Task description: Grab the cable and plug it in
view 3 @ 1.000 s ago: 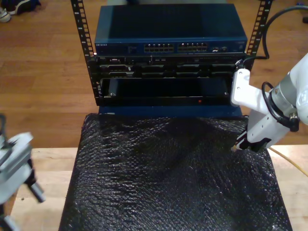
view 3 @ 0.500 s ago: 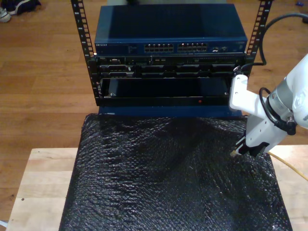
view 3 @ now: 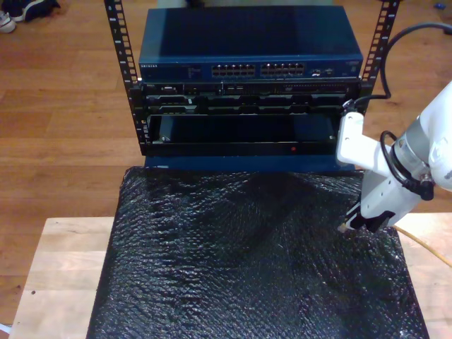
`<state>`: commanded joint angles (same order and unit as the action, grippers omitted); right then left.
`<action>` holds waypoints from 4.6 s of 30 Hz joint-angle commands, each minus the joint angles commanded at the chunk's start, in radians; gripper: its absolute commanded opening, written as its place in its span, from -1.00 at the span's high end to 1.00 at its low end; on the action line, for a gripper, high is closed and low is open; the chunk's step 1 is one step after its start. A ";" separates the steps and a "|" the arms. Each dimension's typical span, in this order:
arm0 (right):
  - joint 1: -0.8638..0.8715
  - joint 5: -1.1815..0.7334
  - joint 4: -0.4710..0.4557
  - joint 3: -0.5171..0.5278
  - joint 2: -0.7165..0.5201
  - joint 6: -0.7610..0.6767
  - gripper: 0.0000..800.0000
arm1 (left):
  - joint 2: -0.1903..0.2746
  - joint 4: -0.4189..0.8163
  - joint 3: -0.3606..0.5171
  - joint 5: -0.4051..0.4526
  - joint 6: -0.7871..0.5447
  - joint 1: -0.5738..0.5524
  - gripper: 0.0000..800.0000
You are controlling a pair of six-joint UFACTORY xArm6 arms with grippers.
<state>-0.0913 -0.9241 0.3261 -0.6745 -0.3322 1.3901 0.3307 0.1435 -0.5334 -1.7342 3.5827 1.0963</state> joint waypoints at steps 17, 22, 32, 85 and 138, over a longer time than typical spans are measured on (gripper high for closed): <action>0.002 0.000 0.000 0.008 -0.002 0.000 1.00 | 0.101 0.052 0.118 0.064 -0.048 0.043 -1.00; 0.002 0.000 0.000 0.008 -0.002 0.002 1.00 | 0.103 0.054 0.121 0.092 -0.058 0.084 -1.00; 0.002 0.000 0.000 0.006 -0.003 0.002 1.00 | 0.149 0.054 0.176 0.161 -0.092 0.129 -1.00; 0.003 -0.005 -0.003 0.008 -0.006 0.006 1.00 | 0.192 0.000 0.252 0.341 -0.252 0.186 -1.00; -0.083 0.101 0.002 -0.066 -0.005 0.003 1.00 | 0.176 -0.005 0.411 0.591 -0.347 0.235 -1.00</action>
<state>-0.1741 -0.8228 0.3276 -0.7405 -0.3368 1.3932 0.5071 0.1389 -0.1222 -1.1435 3.2360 1.3311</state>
